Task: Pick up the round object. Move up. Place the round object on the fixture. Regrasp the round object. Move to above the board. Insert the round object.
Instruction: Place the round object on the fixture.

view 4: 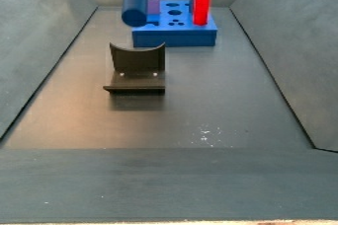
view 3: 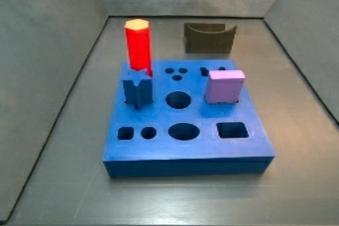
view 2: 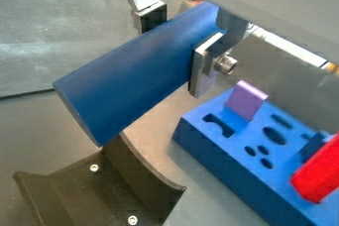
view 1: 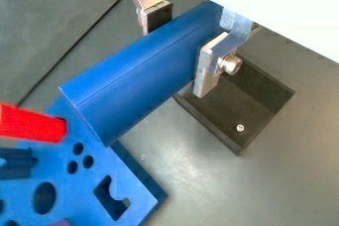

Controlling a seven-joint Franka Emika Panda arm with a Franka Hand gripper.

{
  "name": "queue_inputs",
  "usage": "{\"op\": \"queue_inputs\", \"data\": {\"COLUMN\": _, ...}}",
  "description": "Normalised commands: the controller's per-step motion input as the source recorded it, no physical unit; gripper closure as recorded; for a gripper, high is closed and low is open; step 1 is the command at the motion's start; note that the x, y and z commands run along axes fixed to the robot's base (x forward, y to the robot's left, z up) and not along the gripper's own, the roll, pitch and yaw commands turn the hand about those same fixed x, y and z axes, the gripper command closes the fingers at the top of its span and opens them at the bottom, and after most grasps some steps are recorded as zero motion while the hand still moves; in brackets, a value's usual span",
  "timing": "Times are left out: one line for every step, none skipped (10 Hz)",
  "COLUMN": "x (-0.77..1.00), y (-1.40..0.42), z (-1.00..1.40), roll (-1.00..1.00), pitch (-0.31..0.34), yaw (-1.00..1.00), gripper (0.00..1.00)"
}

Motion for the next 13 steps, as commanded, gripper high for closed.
{"op": "queue_inputs", "data": {"x": 0.08, "y": 0.11, "z": -0.03, "roll": -0.78, "pitch": 0.033, "yaw": -0.2, "gripper": 1.0}}
{"op": "queue_inputs", "data": {"x": 0.07, "y": 0.06, "z": -0.02, "roll": -0.51, "pitch": -0.006, "yaw": -0.16, "gripper": 1.0}}
{"op": "queue_inputs", "data": {"x": 0.06, "y": 0.05, "z": -0.01, "roll": -0.33, "pitch": -0.02, "yaw": -0.13, "gripper": 1.0}}
{"op": "queue_inputs", "data": {"x": 0.12, "y": 0.13, "z": -1.0, "roll": -1.0, "pitch": 0.139, "yaw": -0.07, "gripper": 1.0}}
{"op": "queue_inputs", "data": {"x": 0.13, "y": 0.14, "z": -1.0, "roll": -1.0, "pitch": 0.141, "yaw": -0.07, "gripper": 1.0}}
{"op": "queue_inputs", "data": {"x": 0.14, "y": 0.14, "z": -1.0, "roll": -0.93, "pitch": 0.161, "yaw": -0.1, "gripper": 1.0}}
{"op": "queue_inputs", "data": {"x": 0.15, "y": 0.14, "z": -1.0, "roll": -0.73, "pitch": 0.159, "yaw": -0.12, "gripper": 1.0}}
{"op": "queue_inputs", "data": {"x": 0.16, "y": 0.14, "z": -1.0, "roll": -0.57, "pitch": 0.134, "yaw": -0.14, "gripper": 1.0}}
{"op": "queue_inputs", "data": {"x": 0.16, "y": 0.14, "z": -1.0, "roll": -0.41, "pitch": 0.104, "yaw": -0.16, "gripper": 1.0}}
{"op": "queue_inputs", "data": {"x": 0.18, "y": 0.14, "z": -1.0, "roll": -0.24, "pitch": 0.069, "yaw": -0.17, "gripper": 1.0}}
{"op": "queue_inputs", "data": {"x": 0.18, "y": 0.14, "z": -0.96, "roll": -0.18, "pitch": 0.041, "yaw": -0.17, "gripper": 1.0}}
{"op": "queue_inputs", "data": {"x": 0.14, "y": 0.11, "z": -0.68, "roll": -0.15, "pitch": 0.007, "yaw": -0.16, "gripper": 1.0}}
{"op": "queue_inputs", "data": {"x": 0.11, "y": 0.08, "z": -0.48, "roll": -0.14, "pitch": -0.015, "yaw": -0.15, "gripper": 1.0}}
